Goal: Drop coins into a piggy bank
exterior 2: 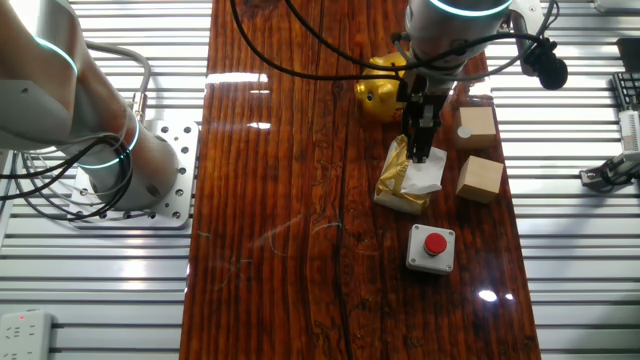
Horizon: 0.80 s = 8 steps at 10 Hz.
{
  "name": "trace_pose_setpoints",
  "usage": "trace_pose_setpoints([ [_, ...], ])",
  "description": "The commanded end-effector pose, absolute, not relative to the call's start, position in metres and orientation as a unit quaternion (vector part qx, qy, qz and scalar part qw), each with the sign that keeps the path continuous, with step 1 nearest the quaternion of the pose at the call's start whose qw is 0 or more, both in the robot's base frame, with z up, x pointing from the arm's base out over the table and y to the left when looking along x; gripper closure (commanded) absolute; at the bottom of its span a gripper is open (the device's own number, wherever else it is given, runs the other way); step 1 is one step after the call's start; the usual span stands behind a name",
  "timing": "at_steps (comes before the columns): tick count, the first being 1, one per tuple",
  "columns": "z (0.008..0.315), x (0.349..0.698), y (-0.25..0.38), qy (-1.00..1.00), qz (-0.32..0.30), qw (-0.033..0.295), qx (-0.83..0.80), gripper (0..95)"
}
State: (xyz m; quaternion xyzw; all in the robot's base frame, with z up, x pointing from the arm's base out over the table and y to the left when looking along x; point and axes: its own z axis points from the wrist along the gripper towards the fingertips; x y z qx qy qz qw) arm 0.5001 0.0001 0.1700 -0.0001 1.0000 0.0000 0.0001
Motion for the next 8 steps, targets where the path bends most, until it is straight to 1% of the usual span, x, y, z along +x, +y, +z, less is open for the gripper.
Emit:
trace_pose_setpoints([
  [1, 0.17, 0.5, 0.0, 0.998, 0.0, 0.035, -0.047, 95.0],
  [2, 0.1702, 0.4999, 0.0001, 0.998, 0.016, 0.035, -0.043, 95.0],
  [8, 0.1704, 0.5004, 0.0001, 0.998, 0.011, 0.037, -0.044, 95.0],
])
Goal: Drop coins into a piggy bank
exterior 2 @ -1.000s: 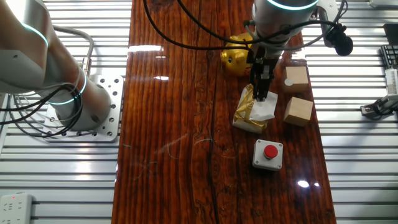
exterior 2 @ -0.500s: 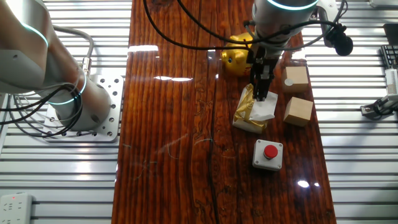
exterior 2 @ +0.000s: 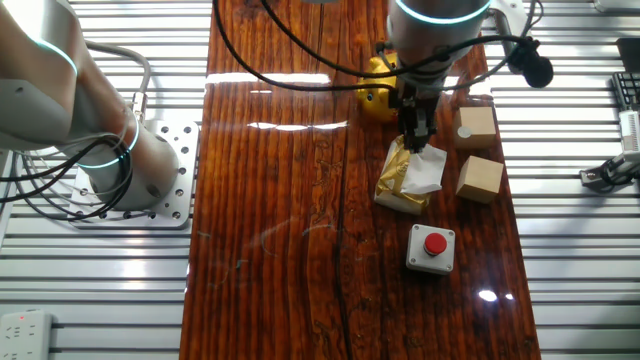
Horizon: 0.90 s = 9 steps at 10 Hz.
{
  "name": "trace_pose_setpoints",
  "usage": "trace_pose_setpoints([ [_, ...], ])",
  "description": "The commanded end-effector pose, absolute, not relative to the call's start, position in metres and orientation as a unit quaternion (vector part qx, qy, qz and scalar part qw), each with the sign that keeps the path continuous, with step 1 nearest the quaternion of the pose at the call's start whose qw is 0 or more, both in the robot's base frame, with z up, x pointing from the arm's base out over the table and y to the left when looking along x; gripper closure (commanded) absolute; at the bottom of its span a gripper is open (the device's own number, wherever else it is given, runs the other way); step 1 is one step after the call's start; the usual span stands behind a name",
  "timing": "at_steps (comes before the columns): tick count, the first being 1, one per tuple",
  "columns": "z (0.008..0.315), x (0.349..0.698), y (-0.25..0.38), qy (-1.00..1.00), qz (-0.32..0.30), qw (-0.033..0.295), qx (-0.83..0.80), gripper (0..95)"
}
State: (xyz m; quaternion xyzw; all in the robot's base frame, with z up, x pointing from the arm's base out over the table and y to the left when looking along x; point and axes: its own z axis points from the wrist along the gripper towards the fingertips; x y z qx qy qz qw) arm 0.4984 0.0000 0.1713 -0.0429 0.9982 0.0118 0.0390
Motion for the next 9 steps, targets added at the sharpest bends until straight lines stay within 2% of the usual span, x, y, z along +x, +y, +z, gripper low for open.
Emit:
trace_pose_setpoints([
  [1, 0.1704, 0.5004, 0.0001, 0.998, 0.011, 0.036, -0.045, 95.0],
  [9, 0.1705, 0.5005, 0.0001, 0.998, 0.008, 0.036, -0.044, 95.0],
])
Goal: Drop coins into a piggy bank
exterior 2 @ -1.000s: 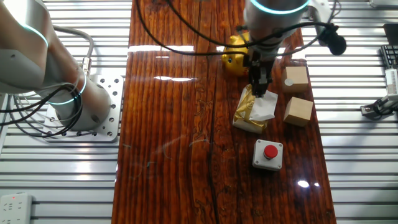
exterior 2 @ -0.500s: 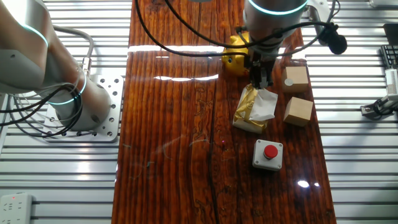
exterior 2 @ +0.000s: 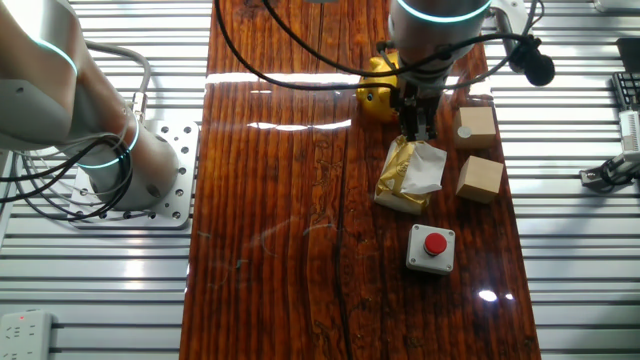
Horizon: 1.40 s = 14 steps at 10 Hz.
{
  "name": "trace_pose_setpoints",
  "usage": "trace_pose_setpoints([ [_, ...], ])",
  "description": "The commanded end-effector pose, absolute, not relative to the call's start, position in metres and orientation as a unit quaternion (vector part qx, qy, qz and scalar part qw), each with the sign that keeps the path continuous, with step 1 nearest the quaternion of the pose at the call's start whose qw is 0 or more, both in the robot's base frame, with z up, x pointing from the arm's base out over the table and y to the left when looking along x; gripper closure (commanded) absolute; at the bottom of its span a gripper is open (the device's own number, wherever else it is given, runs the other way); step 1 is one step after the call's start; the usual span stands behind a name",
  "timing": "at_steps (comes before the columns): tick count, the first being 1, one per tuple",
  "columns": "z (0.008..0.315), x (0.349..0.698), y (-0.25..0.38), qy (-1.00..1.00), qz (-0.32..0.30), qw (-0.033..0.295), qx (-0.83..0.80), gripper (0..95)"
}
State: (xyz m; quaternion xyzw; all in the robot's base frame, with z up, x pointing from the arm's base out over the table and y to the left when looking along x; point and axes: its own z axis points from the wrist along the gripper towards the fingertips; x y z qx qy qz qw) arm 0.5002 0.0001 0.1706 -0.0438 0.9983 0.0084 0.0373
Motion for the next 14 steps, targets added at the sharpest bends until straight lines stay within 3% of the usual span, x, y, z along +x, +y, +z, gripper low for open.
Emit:
trace_pose_setpoints([
  [1, 0.1705, 0.5005, 0.0001, 0.999, 0.004, 0.035, -0.04, 95.0],
  [14, 0.1758, 0.4988, 0.0006, 0.999, 0.009, 0.044, -0.006, 95.0],
])
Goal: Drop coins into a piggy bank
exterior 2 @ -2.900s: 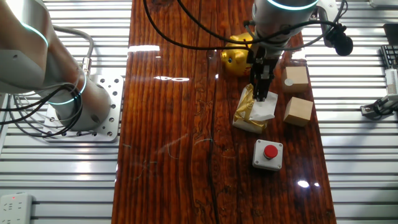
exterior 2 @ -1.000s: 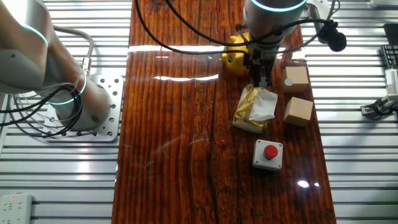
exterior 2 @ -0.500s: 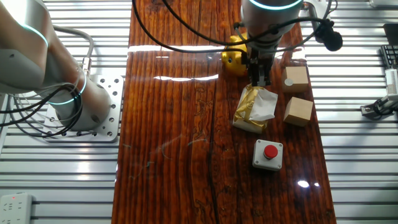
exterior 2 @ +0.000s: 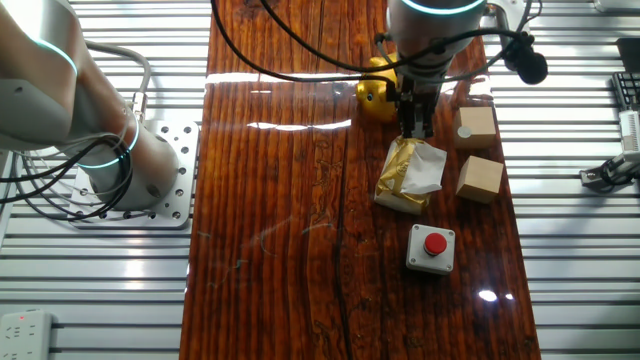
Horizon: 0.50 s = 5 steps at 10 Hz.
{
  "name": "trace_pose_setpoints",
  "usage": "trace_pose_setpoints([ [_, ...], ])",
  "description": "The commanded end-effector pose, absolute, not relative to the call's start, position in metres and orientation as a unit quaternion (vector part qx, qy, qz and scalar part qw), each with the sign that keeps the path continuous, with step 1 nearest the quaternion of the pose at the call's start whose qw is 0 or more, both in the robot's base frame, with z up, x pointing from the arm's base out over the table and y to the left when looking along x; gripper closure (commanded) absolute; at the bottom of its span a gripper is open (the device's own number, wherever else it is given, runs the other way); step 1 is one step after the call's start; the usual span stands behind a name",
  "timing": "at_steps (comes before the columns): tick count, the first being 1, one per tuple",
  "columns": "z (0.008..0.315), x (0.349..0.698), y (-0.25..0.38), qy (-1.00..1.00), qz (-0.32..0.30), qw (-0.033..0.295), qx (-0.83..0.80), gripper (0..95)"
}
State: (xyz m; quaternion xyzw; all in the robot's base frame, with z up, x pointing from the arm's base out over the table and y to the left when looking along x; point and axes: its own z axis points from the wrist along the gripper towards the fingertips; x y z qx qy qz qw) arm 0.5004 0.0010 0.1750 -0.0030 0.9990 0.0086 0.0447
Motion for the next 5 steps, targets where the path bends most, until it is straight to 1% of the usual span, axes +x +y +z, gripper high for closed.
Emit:
trace_pose_setpoints([
  [1, 0.1758, 0.4988, 0.0006, 0.999, 0.011, 0.043, -0.006, 95.0],
  [5, 0.1756, 0.499, 0.0006, 0.999, 0.011, 0.037, -0.011, 95.0],
])
